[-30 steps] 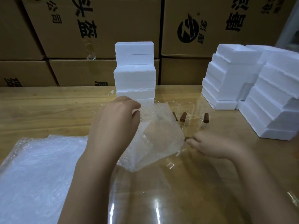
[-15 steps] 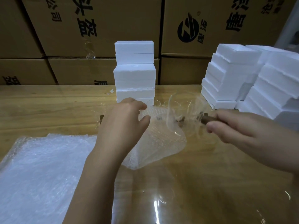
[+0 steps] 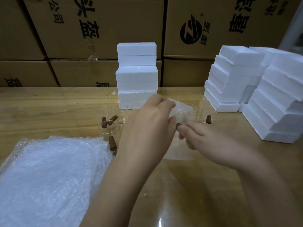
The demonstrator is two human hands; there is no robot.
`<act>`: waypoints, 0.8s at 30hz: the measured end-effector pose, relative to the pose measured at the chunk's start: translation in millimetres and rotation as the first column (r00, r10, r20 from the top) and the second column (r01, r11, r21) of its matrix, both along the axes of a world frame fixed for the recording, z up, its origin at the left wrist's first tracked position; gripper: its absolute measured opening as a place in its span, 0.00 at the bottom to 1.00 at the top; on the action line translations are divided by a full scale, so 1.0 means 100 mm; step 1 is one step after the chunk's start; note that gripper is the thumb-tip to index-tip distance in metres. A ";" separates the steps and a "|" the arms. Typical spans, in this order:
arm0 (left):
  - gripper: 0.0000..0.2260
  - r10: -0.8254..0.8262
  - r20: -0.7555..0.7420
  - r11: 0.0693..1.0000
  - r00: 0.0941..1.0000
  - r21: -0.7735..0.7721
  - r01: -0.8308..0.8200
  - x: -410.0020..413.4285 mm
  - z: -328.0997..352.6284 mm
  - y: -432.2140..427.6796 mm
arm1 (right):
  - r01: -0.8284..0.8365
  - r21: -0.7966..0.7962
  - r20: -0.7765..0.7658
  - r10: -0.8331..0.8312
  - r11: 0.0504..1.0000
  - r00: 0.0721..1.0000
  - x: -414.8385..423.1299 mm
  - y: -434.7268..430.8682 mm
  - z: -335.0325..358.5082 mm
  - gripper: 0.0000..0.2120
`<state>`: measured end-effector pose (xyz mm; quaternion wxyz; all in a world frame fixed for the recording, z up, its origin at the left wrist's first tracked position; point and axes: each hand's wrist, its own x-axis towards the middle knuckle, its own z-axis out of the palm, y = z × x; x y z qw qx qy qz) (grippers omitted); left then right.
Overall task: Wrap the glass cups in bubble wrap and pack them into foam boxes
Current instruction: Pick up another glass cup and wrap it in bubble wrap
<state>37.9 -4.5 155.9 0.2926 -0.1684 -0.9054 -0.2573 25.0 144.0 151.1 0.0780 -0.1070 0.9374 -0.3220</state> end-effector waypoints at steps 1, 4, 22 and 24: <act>0.12 -0.017 -0.025 1.000 1.000 -0.010 0.016 0.01 0.00 0.03 | 0.030 -0.128 0.019 -0.027 0.991 0.999 -0.03 -0.04 -0.02 0.17; 0.13 -0.033 -0.106 0.999 0.994 -0.023 0.031 0.04 -0.02 0.12 | 0.088 -0.429 0.069 -0.065 0.899 0.996 -0.08 -0.15 -0.06 0.24; 0.05 0.303 -0.226 0.949 0.926 0.160 -0.272 -0.03 0.07 -0.19 | 0.020 -0.457 0.025 -0.010 0.889 1.000 0.07 -0.12 0.03 0.15; 0.06 0.278 -0.247 0.954 0.928 0.183 -0.238 -0.01 0.09 -0.16 | 0.035 -0.581 0.121 0.044 0.813 0.992 0.06 -0.15 0.01 0.15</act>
